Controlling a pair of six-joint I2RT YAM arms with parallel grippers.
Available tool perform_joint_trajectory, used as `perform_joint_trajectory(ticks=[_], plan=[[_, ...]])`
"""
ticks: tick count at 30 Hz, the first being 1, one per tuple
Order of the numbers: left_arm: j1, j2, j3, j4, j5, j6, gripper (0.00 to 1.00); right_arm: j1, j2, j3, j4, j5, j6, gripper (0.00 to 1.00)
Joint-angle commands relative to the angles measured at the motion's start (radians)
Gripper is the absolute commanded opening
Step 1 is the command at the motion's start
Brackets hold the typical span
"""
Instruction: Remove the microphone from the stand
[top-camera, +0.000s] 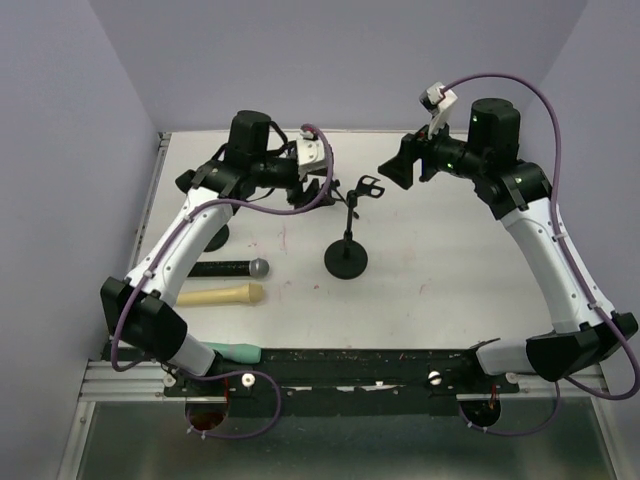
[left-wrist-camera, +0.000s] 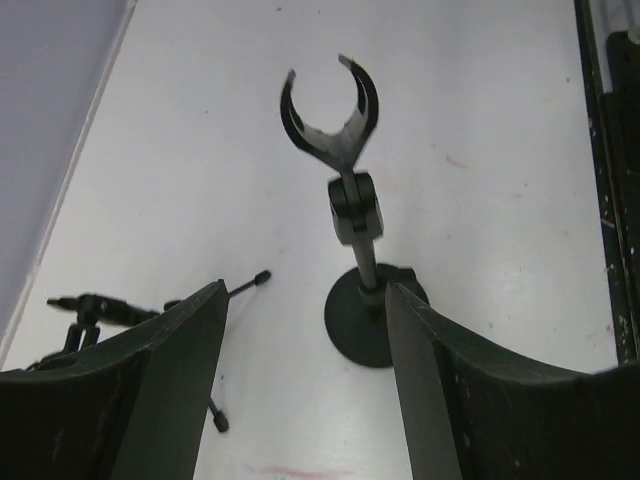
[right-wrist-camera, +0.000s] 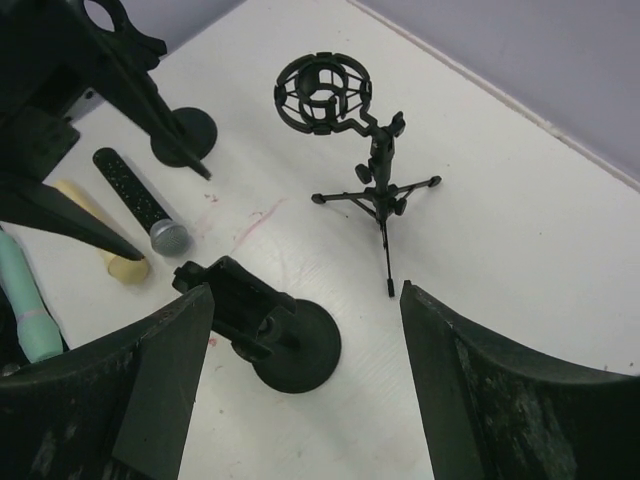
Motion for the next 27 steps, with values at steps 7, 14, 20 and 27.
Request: perform_joint_trajectory(ticks=[7, 14, 20, 27], plan=[[-0.116, 0.183, 0.124, 0.257, 0.085, -0.296, 0.70, -0.005, -0.047, 0.055, -0.193, -0.021, -0.118, 0.83], [-0.127, 0.198, 0.146, 0.206, 0.011, -0.318, 0.55, -0.006, -0.045, -0.009, -0.261, -0.077, -0.217, 0.81], [-0.125, 0.183, 0.141, 0.231, -0.008, -0.443, 0.59, -0.003, 0.001, -0.022, -0.190, -0.075, -0.311, 0.74], [-0.127, 0.183, 0.153, 0.234, 0.018, -0.539, 0.69, -0.003, 0.108, 0.008, -0.111, -0.043, -0.380, 0.70]])
